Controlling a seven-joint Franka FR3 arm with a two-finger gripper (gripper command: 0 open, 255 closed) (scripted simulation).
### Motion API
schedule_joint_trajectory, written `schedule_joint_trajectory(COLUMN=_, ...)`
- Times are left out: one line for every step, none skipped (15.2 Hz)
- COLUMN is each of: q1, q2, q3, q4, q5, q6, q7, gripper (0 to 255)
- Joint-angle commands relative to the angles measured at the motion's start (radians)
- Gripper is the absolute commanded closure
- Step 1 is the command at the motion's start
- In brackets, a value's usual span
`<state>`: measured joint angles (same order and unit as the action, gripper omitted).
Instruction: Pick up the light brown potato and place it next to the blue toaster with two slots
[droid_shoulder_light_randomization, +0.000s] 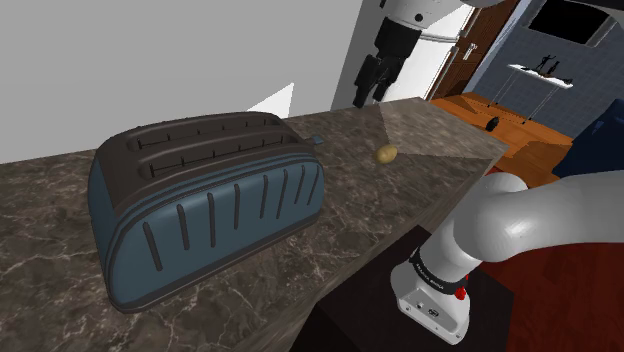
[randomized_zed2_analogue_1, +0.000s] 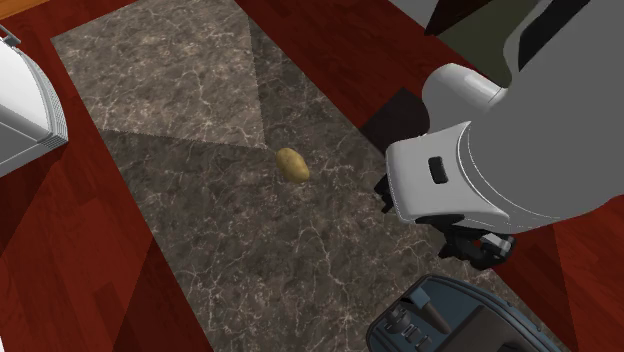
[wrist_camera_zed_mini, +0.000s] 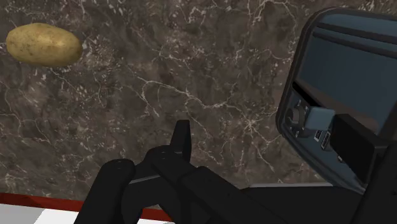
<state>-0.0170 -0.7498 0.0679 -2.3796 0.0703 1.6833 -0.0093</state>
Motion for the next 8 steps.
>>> schedule_joint_trajectory(q1=0.0, q2=0.0, q3=0.0, q4=0.0, q5=0.0, q6=0.0, q7=0.0, gripper=0)
schedule_joint_trajectory(q1=0.006, q2=-0.017, q3=-0.021, q4=-0.031, q5=-0.015, q6=0.008, q7=-0.053, gripper=0)
schedule_joint_trajectory(q1=0.012, q2=-0.032, q3=-0.044, q4=-0.061, q5=-0.031, q6=0.017, q7=-0.106, gripper=0)
schedule_joint_trajectory(q1=0.018, q2=-0.046, q3=-0.067, q4=-0.089, q5=-0.048, q6=0.025, q7=-0.158, gripper=0)
schedule_joint_trajectory(q1=0.022, q2=-0.058, q3=-0.09, q4=-0.115, q5=-0.067, q6=0.035, q7=-0.212, gripper=0)
schedule_joint_trajectory(q1=0.025, q2=-0.068, q3=-0.115, q4=-0.14, q5=-0.087, q6=0.044, q7=-0.265, gripper=0)
schedule_joint_trajectory(q1=0.028, q2=-0.076, q3=-0.139, q4=-0.164, q5=-0.108, q6=0.055, q7=-0.318, gripper=0)
schedule_joint_trajectory(q1=0.031, q2=-0.083, q3=-0.165, q4=-0.185, q5=-0.13, q6=0.066, q7=-0.372, gripper=0)
